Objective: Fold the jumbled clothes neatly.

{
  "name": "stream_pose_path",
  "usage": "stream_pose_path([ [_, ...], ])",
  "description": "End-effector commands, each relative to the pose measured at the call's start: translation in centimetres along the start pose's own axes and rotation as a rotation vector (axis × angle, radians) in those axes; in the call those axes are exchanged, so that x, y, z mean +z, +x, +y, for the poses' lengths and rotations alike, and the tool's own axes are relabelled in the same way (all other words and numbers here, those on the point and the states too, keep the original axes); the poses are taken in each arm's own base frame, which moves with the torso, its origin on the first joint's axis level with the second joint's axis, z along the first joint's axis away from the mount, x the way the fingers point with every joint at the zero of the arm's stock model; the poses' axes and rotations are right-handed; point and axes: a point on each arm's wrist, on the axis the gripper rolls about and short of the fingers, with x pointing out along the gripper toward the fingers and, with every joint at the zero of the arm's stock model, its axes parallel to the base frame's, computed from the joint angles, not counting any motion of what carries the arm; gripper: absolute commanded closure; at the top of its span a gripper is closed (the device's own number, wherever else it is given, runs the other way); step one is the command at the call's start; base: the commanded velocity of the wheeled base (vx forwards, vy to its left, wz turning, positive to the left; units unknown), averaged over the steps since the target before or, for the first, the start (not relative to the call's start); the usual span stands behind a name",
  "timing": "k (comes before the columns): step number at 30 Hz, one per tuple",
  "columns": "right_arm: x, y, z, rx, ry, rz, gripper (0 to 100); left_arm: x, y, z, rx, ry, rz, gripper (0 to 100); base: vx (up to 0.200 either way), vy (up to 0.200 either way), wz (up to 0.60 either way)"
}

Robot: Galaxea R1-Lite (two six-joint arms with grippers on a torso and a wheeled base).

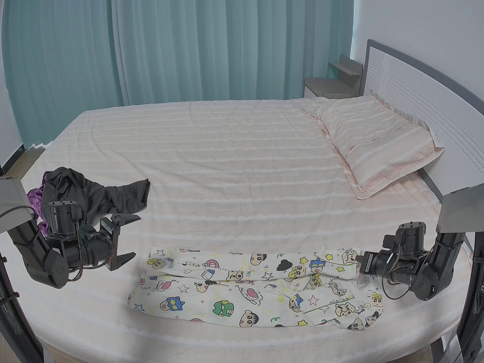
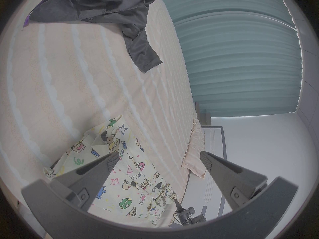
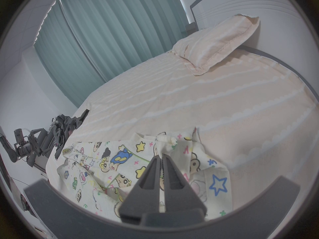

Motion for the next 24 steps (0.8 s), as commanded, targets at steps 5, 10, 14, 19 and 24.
stream_pose_path([
  [5, 1.4, -0.7, 1.1, 0.036, -0.036, -0.060, 100, 0.0, 0.0, 0.1, 0.003, -0.001, 0.001, 0, 0.000, 0.000, 0.00],
  [10, 1.7, 1.2, 0.7, 0.029, -0.050, -0.067, 100, 0.0, 0.0, 0.1, 0.003, -0.001, 0.001, 0, 0.000, 0.000, 0.00],
  [14, 2.1, 2.8, 0.4, 0.022, -0.050, -0.065, 100, 0.0, 0.0, 0.1, 0.003, -0.001, 0.001, 0, 0.000, 0.000, 0.00],
  [19, 2.9, 3.8, -0.1, 0.000, -0.041, -0.048, 100, 0.0, 0.0, 0.2, 0.005, -0.002, 0.000, 0, 0.000, 0.000, 0.00],
  [24, 2.7, 4.1, -0.4, -0.019, -0.040, -0.006, 0, 0.0, 0.1, 0.1, 0.004, -0.001, -0.001, 0, 0.000, 0.000, 0.00],
])
